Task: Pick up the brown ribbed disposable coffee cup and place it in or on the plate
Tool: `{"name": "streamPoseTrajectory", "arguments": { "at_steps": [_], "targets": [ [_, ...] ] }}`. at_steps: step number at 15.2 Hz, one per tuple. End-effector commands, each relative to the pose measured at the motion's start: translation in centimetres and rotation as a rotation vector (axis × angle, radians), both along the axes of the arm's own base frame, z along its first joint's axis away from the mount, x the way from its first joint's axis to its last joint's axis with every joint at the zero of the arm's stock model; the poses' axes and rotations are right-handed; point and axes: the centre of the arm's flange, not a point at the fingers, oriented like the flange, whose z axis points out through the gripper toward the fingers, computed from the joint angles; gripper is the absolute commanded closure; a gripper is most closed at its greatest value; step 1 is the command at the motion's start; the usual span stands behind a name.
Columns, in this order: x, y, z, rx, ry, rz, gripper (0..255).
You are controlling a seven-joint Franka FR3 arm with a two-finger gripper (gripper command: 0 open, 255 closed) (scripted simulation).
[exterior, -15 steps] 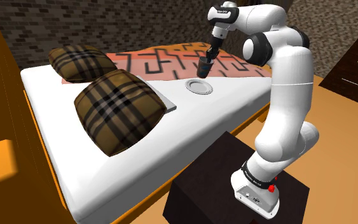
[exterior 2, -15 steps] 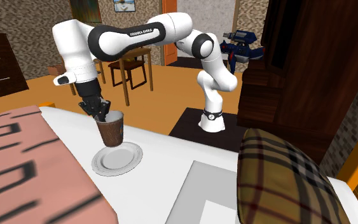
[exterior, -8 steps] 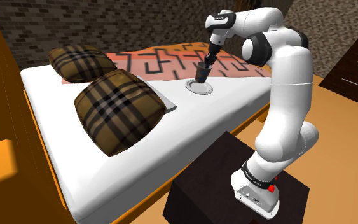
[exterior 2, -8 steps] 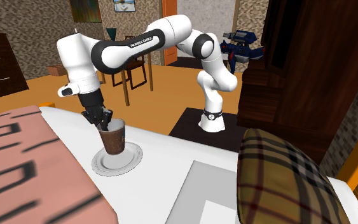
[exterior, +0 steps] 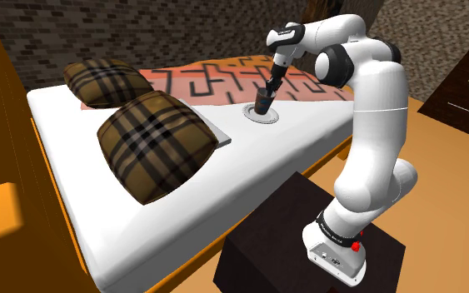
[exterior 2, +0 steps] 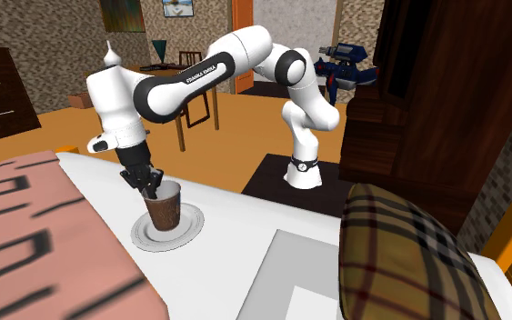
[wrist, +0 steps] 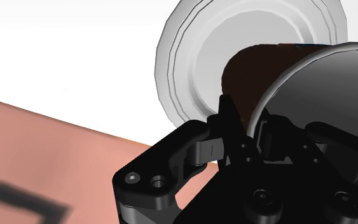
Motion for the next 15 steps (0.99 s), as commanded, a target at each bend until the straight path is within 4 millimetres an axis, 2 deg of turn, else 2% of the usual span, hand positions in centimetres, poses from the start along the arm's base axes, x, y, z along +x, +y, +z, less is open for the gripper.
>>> {"name": "streamPoseTrajectory", "arguments": {
  "at_steps": [1,7,8,13,15],
  "targets": [
    [0.0,0.0,-0.1,0.000,-0.001,0.000,255],
    [0.0,0.0,-0.1,0.000,-0.001,0.000,255],
    [0.0,0.0,-0.1,0.000,-0.001,0.000,0],
    [0.0,0.0,-0.1,0.000,-0.001,0.000,0],
    [0.0,-0.3,2.5,0.000,-0.001,0.000,0]
  ]
}}
